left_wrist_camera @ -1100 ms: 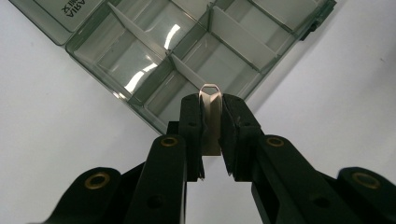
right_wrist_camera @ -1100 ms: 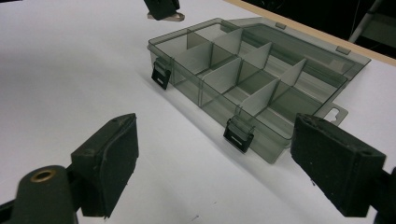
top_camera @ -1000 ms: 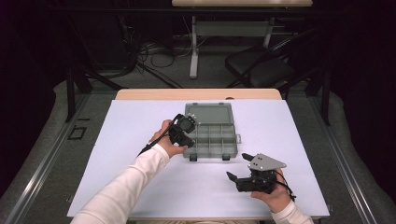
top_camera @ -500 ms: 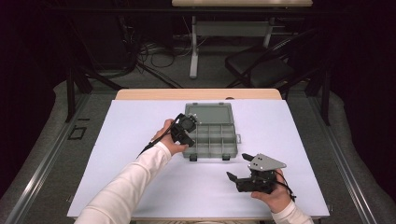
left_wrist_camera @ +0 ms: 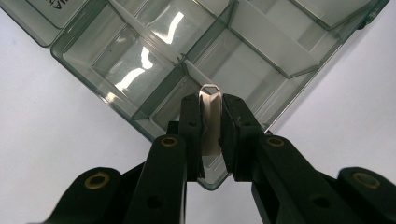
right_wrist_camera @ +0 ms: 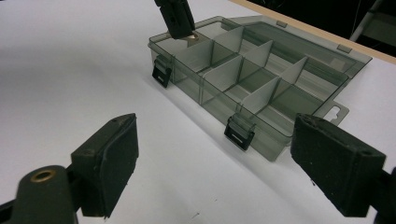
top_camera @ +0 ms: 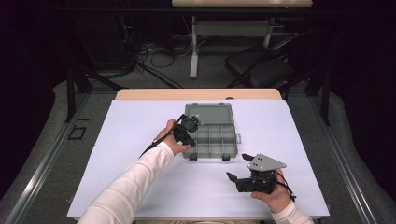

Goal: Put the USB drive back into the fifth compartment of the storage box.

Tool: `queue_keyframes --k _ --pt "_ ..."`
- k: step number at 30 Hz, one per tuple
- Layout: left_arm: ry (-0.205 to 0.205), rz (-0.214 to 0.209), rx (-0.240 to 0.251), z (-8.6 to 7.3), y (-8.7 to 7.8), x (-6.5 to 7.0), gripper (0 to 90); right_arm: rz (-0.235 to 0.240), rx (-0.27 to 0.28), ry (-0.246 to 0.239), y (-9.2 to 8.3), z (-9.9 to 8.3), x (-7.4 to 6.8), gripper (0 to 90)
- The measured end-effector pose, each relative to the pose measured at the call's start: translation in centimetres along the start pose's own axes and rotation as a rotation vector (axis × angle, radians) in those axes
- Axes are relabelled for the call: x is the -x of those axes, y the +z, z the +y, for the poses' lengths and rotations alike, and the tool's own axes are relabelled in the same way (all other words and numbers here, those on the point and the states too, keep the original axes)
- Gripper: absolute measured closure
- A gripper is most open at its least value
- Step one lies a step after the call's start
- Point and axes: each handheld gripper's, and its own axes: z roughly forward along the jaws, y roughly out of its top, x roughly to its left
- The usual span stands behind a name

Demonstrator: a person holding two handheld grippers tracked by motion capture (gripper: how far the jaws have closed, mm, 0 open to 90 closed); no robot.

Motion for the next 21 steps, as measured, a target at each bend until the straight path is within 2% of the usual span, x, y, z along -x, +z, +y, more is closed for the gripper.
queue_keyframes --k 18,21 --pt "-0.008 0.018 -0.015 0.09 0.4 -0.13 78.5 0.003 -0.002 -0.003 0.02 -0.02 -0.02 15.0" --pt "-0.022 0.022 -0.002 0.04 0.34 -0.27 73.2 0.005 -0.003 -0.004 0.02 -0.03 -0.03 15.0"
